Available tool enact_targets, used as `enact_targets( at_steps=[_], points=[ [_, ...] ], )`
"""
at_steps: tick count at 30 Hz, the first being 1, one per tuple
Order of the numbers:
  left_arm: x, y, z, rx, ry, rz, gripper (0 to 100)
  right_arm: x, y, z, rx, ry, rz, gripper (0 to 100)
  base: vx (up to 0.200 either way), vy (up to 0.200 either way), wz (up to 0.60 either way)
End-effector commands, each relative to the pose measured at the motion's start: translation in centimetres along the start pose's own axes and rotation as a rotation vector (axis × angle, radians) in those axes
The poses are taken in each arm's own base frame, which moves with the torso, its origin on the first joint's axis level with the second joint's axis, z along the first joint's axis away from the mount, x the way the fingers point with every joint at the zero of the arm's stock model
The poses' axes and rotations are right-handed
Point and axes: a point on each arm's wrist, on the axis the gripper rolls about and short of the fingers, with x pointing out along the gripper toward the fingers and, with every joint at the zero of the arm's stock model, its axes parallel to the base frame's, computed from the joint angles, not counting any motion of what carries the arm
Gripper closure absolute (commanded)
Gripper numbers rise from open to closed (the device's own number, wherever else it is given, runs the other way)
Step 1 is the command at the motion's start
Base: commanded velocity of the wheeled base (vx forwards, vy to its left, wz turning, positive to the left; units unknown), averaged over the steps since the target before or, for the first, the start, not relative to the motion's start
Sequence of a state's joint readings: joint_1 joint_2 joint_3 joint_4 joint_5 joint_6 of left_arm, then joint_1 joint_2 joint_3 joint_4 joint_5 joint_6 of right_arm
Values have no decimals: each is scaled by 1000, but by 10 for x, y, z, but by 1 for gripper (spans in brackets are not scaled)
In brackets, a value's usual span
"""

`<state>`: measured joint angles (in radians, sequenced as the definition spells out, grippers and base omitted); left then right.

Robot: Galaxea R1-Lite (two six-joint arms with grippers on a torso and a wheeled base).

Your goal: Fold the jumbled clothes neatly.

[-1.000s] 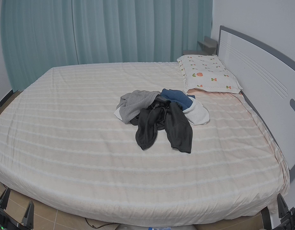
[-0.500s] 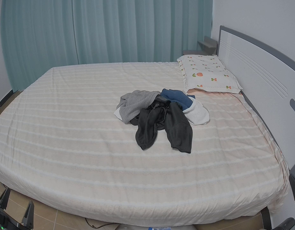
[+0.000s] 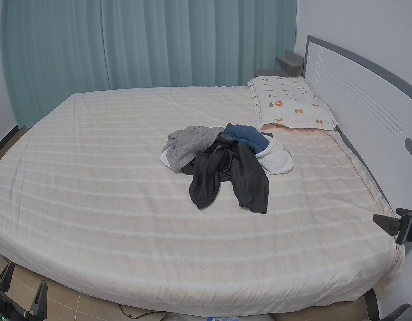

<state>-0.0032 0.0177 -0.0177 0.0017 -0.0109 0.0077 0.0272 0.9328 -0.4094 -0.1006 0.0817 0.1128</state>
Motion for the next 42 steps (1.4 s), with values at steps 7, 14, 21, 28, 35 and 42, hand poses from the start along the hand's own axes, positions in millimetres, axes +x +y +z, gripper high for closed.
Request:
enact_targets(
  at_steps=[7, 14, 21, 28, 35, 42],
  points=[
    [0, 0, -5, 0, 0, 0, 0, 132, 14, 15, 88, 202, -2, 0, 0, 0, 0],
    [0, 0, -5, 0, 0, 0, 0, 192, 21, 14, 115, 264, -3, 0, 0, 0, 0],
    [0, 0, -5, 0, 0, 0, 0, 255, 46, -3, 225, 336, 15, 0, 0, 0, 0],
    [0, 0, -5, 0, 0, 0, 0, 302, 69, -23, 247, 372, 39, 0, 0, 0, 0],
    [0, 0, -5, 0, 0, 0, 0, 343, 91, -46, 269, 371, -6, 0, 0, 0, 0],
    [0, 0, -5, 0, 0, 0, 0, 366, 109, -56, 295, 366, 12, 0, 0, 0, 0]
  ],
)
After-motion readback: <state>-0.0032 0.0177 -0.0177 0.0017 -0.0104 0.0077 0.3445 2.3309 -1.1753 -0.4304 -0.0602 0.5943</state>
